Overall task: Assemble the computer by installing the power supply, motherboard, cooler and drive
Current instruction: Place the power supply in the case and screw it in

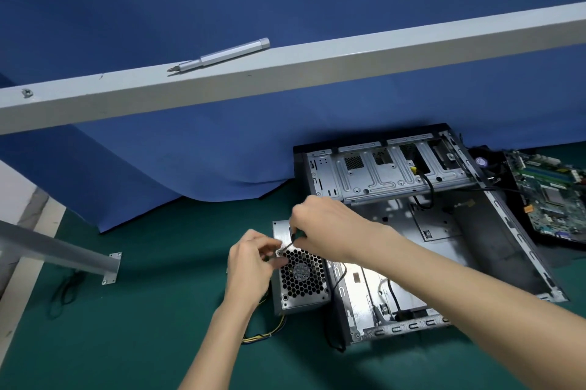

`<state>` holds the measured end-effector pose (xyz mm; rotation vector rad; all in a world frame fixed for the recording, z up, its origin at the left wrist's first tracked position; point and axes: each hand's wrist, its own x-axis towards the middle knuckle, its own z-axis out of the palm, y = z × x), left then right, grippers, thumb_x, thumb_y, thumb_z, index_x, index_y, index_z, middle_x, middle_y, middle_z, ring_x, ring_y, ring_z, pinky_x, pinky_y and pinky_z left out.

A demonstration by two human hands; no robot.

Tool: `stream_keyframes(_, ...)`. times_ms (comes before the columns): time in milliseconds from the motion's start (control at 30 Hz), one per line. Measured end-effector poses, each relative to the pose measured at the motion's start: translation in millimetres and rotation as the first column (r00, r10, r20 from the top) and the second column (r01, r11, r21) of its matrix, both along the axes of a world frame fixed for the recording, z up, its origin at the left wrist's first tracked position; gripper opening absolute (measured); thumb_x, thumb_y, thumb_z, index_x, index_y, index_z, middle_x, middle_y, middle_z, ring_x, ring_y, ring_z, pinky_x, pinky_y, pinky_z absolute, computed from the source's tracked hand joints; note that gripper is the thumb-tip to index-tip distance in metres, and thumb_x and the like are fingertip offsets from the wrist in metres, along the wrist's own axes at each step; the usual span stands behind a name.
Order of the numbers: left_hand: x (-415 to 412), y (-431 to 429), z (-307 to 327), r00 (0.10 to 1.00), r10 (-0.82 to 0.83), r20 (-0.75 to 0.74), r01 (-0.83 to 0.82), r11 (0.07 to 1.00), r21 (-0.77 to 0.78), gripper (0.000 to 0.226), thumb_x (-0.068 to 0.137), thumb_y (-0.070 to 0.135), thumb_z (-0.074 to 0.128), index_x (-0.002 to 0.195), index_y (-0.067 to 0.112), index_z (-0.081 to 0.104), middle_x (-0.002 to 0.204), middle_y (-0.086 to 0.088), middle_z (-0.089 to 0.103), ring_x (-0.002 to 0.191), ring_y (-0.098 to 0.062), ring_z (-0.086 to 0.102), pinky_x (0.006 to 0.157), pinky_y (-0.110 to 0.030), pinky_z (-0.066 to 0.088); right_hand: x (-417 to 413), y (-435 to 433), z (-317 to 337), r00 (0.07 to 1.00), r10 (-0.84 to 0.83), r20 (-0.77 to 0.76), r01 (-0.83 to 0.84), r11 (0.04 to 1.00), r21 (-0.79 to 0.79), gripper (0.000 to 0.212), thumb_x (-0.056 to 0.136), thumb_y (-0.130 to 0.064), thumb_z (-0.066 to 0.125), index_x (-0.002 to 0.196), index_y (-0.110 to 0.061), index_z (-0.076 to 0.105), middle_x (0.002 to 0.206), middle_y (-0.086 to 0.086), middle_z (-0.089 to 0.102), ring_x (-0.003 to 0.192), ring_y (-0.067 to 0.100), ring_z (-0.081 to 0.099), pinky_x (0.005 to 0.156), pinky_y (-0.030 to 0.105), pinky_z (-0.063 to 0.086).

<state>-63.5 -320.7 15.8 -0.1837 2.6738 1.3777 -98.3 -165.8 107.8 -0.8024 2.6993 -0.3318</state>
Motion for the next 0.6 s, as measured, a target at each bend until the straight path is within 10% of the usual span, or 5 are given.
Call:
stream_keyframes(300,-6,5,24,0.991,-0.127,-0.049,0.129,0.991,0.037,0.031,0.08,0.005,0.066,0.079,0.036,0.072,0.076,0.007,0.073,0.079,-0.019,0.069,0.074,-0.045,0.055,-20,-3,15,0.907,-0.104,0.408,0.177,0.973,-0.147,0.035,0.095,-0.042,0.049,0.101,-0.008,0.05,0.088,0.009,0.064,0.068,0.02,0.056,0.066,0.034,0.047)
stream_keyframes(433,-12,0,33,0.983,-0.177,0.04,0.164,0.961,0.221,0.033,0.072,0.0,0.075,0.085,0.03,0.07,0.081,0.005,0.073,0.083,-0.014,0.07,0.079,-0.028,0.056,-20,3,17,0.95,-0.063,0.307,0.116,0.981,-0.157,0.016,0.096,-0.019,0.05,0.087,-0.006,0.056,0.077,0.007,0.059,0.063,0.022,0.067,0.055,0.03,0.051)
stream_keyframes(600,-14,3,39,0.985,-0.171,-0.018,0.169,0.939,0.3,0.039,0.073,-0.014,0.066,0.078,0.024,0.071,0.084,0.0,0.073,0.087,-0.018,0.07,0.083,-0.035,0.057,-12,-7,8,0.992,-0.105,0.071,0.111,0.99,-0.084,0.046,0.098,-0.048,0.044,0.07,-0.01,0.044,0.061,0.001,0.041,0.057,0.024,0.047,0.057,0.033,0.032)
